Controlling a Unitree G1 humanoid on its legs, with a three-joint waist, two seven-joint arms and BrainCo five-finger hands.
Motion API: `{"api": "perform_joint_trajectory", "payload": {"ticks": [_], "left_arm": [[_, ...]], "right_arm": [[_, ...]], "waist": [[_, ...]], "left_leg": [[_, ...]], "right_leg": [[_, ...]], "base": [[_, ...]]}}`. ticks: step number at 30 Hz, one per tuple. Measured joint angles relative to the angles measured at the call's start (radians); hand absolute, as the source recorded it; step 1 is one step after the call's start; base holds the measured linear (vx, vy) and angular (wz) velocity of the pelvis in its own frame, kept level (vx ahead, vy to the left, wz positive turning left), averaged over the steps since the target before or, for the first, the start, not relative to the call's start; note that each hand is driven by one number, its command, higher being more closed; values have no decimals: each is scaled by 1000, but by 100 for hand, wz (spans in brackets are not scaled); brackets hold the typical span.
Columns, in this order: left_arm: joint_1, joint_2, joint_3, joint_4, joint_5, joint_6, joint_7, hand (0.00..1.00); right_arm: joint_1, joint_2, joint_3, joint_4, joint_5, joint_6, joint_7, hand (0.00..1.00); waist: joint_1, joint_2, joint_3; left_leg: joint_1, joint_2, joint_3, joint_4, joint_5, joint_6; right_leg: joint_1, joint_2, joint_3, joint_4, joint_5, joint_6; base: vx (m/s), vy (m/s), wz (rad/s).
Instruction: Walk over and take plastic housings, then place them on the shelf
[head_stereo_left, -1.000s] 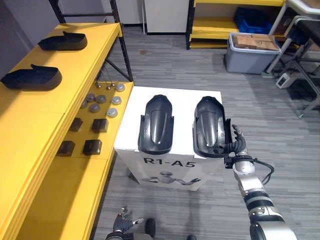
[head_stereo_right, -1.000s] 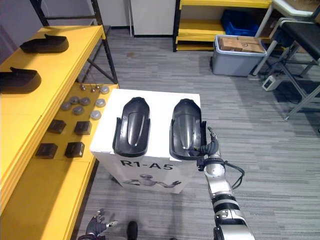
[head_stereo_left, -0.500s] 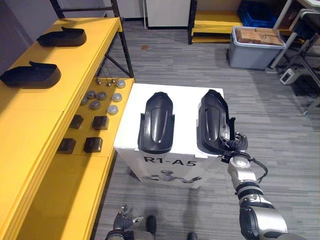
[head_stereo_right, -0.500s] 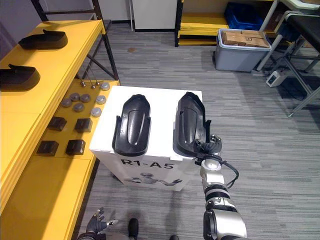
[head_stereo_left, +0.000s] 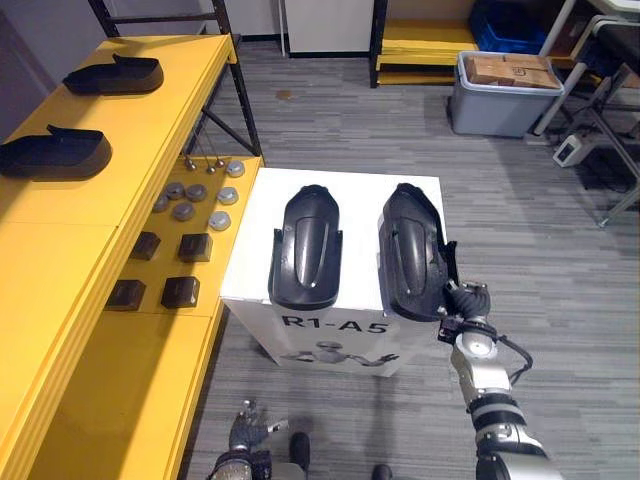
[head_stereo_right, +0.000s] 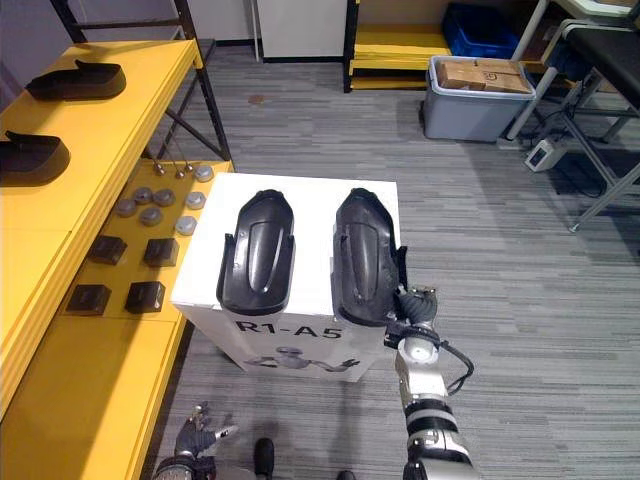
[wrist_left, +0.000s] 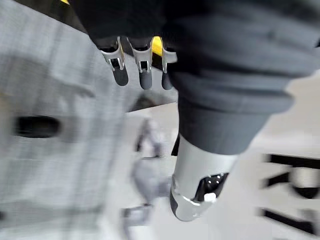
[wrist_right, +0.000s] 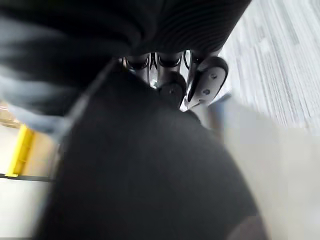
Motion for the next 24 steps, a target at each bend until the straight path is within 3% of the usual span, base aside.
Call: {"api": "perform_joint_trajectory", "payload": {"ticks": [8, 12, 16, 24], "left_arm": [[62, -45, 97, -443, -21, -33, 22, 0], [58, -53, 86, -582, -43, -63, 43, 0], [35, -54, -11, -670, -52, -84, 47, 0], [-98, -44, -183, -678, -82, -86, 45, 0]], "right_arm": [[153, 51, -81, -355, -89, 1, -82, 100], [189, 72, -44, -482, -128, -1, -85, 100], [204, 91, 73, -556, -185, -14, -67, 100], [201, 91, 290, -604, -248, -47, -16, 100]], "waist": [[-14, 0, -13], [-18, 1, -33], [-24, 2, -57], [-27, 3, -89]], "left_leg": [[-18, -1, -7, 4, 6, 6], [-12, 0, -7, 4, 6, 7], [2, 0, -9, 4, 6, 7], [3, -3, -5, 4, 11, 9]], "right_leg": [[-14, -5, -4, 4, 4, 3], [-8, -7, -5, 5, 4, 3], [2, -6, -6, 10, 4, 4], [-13, -6, 0, 24, 4, 4]], "base": [[-15, -1, 1], [0, 0, 0], [-21, -3, 1], [-29, -1, -2]]}}
